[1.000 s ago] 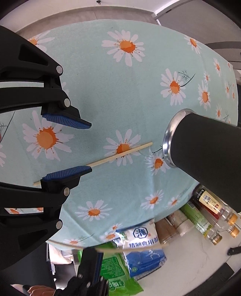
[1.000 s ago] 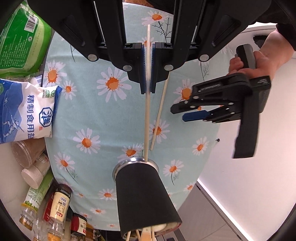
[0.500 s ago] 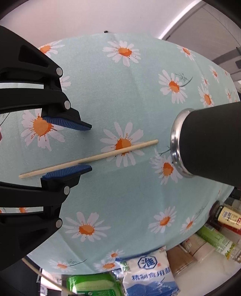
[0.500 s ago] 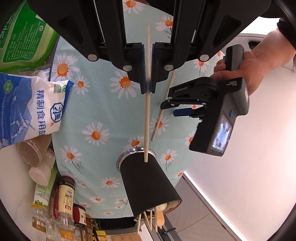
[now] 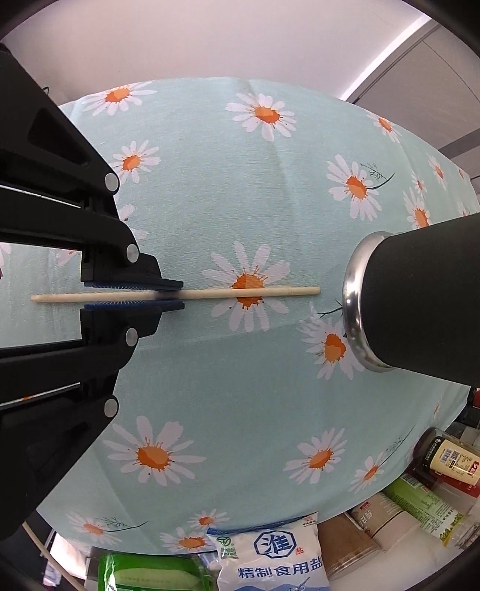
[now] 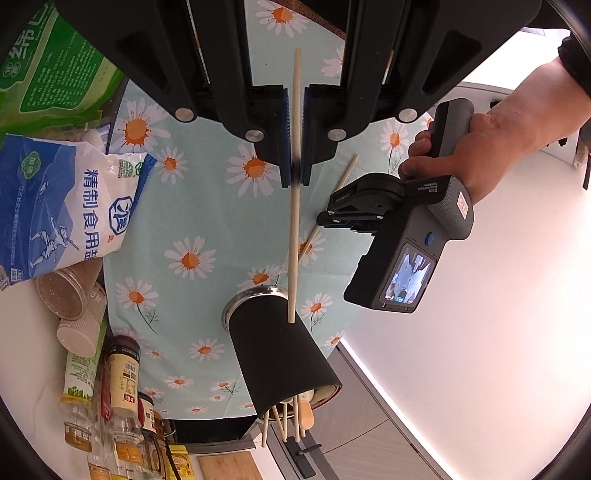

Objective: Organize utensils
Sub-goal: 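Grasp a wooden chopstick with the right tool while the left tool grasps the other, then lift both chopsticks upright and carry them over the black holder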

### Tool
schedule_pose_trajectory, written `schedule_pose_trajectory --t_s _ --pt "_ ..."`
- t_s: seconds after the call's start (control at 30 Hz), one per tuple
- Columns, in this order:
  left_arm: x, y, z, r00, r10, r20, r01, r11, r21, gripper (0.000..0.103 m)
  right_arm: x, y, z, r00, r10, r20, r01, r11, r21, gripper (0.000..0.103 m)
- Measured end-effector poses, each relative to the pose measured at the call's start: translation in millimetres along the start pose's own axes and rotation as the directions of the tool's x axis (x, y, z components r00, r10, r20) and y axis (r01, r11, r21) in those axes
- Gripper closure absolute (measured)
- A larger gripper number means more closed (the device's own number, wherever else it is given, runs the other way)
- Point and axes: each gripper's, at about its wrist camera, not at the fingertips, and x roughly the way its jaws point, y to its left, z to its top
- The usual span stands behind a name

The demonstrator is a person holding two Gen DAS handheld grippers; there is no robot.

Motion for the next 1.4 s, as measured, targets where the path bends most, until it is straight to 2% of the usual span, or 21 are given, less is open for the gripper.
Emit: schedule_pose_trajectory --t_s 0.27,0.53,0.97,1.23,1.4 --pt "-2 8 -8 0.999 -0.036 0.014 0.037 0.998 -0.047 0.099 1 0 1 1.0 0.006 -0.003 -0.006 1.0 -0.008 0.097" --pt "0 14 -12 0.994 -0.1 0.035 0.102 0.992 -0.076 0.099 9 6 8 1.0 0.0 -0.013 0.0 1.0 -0.02 0.097" --pt "-23 21 -5 0.989 -0.131 0.065 0.132 0.991 -0.021 0.099 13 15 21 1.0 -0.024 0.001 0.024 1.0 -0.009 0.097" --pt "-56 22 -25 0.973 -0.19 0.129 0.191 0.981 0.001 0.099 19 12 26 1.0 0.004 0.015 -0.004 1.0 0.007 0.097" --pt "-86 30 -44 0.951 -0.232 0.204 0.23 0.973 0.033 0.099 27 18 31 1.0 -0.017 0.025 0.017 1.0 0.017 0.097"
